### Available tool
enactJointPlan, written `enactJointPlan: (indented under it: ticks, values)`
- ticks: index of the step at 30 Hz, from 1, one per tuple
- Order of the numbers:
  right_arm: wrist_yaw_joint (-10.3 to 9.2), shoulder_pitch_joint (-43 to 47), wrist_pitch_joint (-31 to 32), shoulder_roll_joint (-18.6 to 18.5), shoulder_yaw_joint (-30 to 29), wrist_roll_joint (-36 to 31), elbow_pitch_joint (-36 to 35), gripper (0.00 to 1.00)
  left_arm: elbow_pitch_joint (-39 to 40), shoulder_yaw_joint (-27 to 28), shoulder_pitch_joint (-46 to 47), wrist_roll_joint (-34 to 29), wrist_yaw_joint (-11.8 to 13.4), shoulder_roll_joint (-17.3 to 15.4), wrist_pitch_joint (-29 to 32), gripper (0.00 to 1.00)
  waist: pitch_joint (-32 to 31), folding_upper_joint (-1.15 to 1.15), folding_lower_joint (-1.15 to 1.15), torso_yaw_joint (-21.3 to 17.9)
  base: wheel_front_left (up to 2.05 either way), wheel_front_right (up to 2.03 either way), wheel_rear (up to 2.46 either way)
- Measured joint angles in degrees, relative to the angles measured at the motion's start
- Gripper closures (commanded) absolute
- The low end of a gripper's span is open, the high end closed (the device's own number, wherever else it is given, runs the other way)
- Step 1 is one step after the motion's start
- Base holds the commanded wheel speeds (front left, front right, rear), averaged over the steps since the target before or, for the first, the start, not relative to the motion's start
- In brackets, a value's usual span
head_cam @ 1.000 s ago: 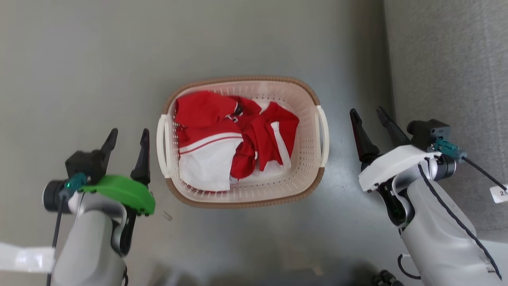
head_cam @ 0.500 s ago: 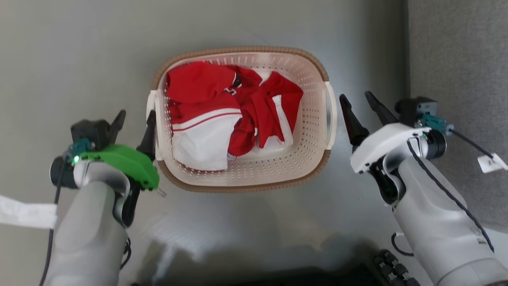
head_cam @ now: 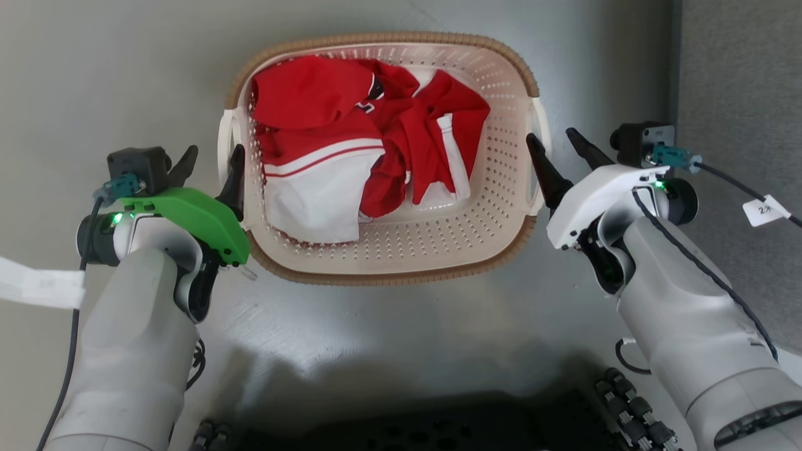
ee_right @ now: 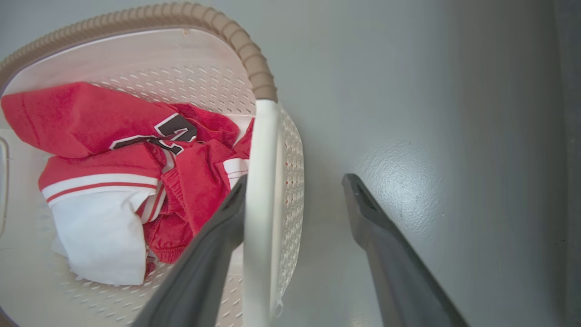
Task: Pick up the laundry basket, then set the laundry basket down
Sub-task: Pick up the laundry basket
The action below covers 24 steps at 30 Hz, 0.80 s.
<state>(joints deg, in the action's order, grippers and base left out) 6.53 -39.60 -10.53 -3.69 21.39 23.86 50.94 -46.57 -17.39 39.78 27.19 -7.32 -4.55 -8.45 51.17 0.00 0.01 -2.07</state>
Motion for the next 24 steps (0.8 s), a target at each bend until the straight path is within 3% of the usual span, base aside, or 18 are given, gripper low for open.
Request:
enactJointPlan:
  ticks: [12, 13, 14, 15, 16, 17, 24]
  values:
    - [0.48, -4.26, -0.01, 0.02, 1.83, 1.15, 4.98, 0.00, -4.15, -3.71, 3.72, 3.55, -0.18, 0.16, 0.49, 0.00, 2.53, 0.00, 0.00, 1.19, 0.00, 0.00, 0.00]
    - [0.51, -4.49, -0.01, 0.01, 2.03, 1.53, 5.11, 0.10, -4.44, -4.00, 3.94, 3.83, -0.21, 0.18, 0.49, 0.00, 2.54, 0.00, 0.00, 1.25, 0.00, 0.00, 0.00]
    - [0.51, -4.65, -0.02, 0.01, 2.29, 1.82, 5.16, 0.40, -4.65, -4.35, 4.14, 3.93, -0.21, 0.18, 0.41, 0.05, 2.54, 0.00, 0.00, 1.30, 0.00, 0.00, 0.00]
    - [0.52, -4.79, -0.02, 0.01, 2.61, 2.13, 5.24, 0.58, -4.80, -4.81, 4.33, 4.12, -0.21, 0.18, 0.33, 0.36, 2.53, 0.00, 0.00, 1.34, 0.00, 0.00, 0.00]
    - [0.52, -4.87, -0.05, 0.02, 2.93, 2.54, 5.35, 0.81, -4.87, -5.25, 4.41, 4.49, -0.21, 0.23, 0.33, 1.00, 2.51, 0.00, 0.00, 1.39, 0.00, 0.00, 0.00]
    - [0.52, -4.92, -0.10, 0.02, 3.16, 2.98, 5.49, 1.00, -4.91, -5.68, 4.48, 4.69, -0.23, 0.35, 0.33, 1.00, 2.49, 0.00, 0.00, 1.43, 0.00, 0.00, 0.00]
    - [0.53, -5.71, -0.58, 0.67, 4.79, 4.97, 6.44, 1.00, -5.97, -8.02, 5.30, 6.80, -0.25, 0.93, -0.01, 1.00, 2.22, 0.00, 0.00, 1.71, 0.00, 0.00, 0.00]
